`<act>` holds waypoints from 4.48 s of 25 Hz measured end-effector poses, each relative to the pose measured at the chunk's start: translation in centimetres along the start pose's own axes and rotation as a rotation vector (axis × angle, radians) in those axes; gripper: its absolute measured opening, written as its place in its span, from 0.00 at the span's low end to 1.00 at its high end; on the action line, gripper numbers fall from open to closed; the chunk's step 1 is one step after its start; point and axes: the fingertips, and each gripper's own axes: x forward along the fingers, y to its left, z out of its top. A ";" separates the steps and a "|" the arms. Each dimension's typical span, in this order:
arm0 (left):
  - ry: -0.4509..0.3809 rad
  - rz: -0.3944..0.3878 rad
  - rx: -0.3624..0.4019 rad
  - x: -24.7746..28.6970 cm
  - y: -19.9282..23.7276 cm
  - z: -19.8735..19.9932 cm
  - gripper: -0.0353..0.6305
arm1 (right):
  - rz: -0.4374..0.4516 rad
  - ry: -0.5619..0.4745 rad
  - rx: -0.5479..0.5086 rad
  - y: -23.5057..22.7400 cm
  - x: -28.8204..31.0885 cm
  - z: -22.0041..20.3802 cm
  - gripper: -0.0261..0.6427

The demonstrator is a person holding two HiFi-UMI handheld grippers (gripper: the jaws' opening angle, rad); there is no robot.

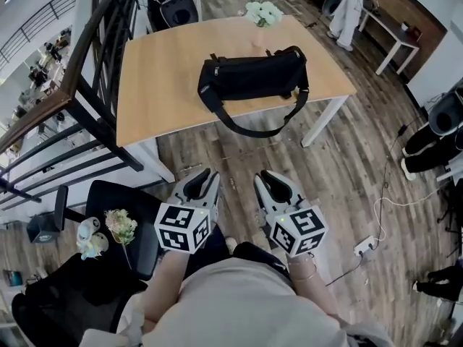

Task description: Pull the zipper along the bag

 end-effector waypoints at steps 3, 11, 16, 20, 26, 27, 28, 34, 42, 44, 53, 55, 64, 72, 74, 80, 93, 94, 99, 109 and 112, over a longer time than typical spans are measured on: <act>0.015 -0.010 0.000 2.2 0.6 0.2 0.19 | -0.019 -0.003 0.007 -1.6 1.1 0.3 0.13; 0.032 -0.048 0.026 9.0 3.8 2.2 0.19 | -0.070 -0.016 0.017 -6.1 6.4 2.2 0.14; 0.033 -0.081 0.021 13.8 7.2 5.0 0.19 | -0.108 -0.026 0.014 -8.8 11.4 4.7 0.14; 0.026 -0.091 0.058 17.4 10.6 7.4 0.19 | -0.122 -0.026 -0.003 -9.9 16.0 6.9 0.14; 0.018 -0.118 0.077 21.4 14.9 10.2 0.19 | -0.130 -0.030 -0.011 -11.0 22.1 9.0 0.14; 0.018 -0.121 0.072 21.9 15.6 10.5 0.19 | -0.130 -0.027 -0.014 -11.2 23.1 9.1 0.14; 0.019 -0.125 0.065 22.4 16.3 10.8 0.19 | -0.128 -0.022 -0.019 -11.3 24.0 9.3 0.14; 0.043 -0.137 0.022 24.1 18.8 10.4 0.19 | -0.109 0.032 -0.043 -11.7 28.2 9.5 0.14; 0.081 -0.132 -0.001 25.6 21.0 9.7 0.19 | -0.099 0.071 -0.087 -11.8 30.9 9.1 0.14; 0.085 -0.133 -0.009 26.0 21.3 9.9 0.19 | -0.102 0.077 -0.098 -12.1 31.3 9.3 0.14; 0.122 -0.153 -0.034 27.6 21.9 9.6 0.19 | -0.079 0.153 -0.241 -12.7 32.7 9.0 0.14; 0.132 -0.139 -0.046 28.0 22.3 9.4 0.19 | -0.067 0.169 -0.242 -12.9 32.8 9.1 0.14; 0.186 -0.141 -0.086 29.1 22.7 8.3 0.28 | -0.018 0.165 -0.341 -13.8 34.5 9.9 0.16; 0.227 -0.176 -0.197 29.9 22.7 6.8 0.30 | 0.033 0.283 -0.593 -12.8 36.1 8.1 0.20; 0.244 -0.173 -0.198 30.1 22.7 6.3 0.30 | 0.045 0.302 -0.653 -12.7 36.4 7.8 0.21; 0.253 -0.188 -0.227 30.6 22.5 5.7 0.22 | 0.097 0.323 -0.803 -12.5 37.0 7.1 0.25; 0.187 -0.207 -0.235 30.3 22.0 6.9 0.12 | 0.138 0.345 -1.062 -12.3 38.2 5.8 0.25; 0.186 -0.210 -0.236 30.3 22.0 6.9 0.12 | 0.139 0.347 -1.074 -12.4 38.3 5.7 0.25; 0.180 -0.222 -0.233 30.4 21.7 7.0 0.11 | 0.107 0.347 -1.110 -13.0 38.9 5.7 0.20; 0.180 -0.214 -0.239 30.2 22.0 7.0 0.11 | 0.089 0.303 -0.912 -12.5 37.8 7.1 0.10; 0.181 -0.211 -0.240 30.2 22.0 6.8 0.11 | 0.066 0.289 -0.800 -12.8 37.5 7.6 0.07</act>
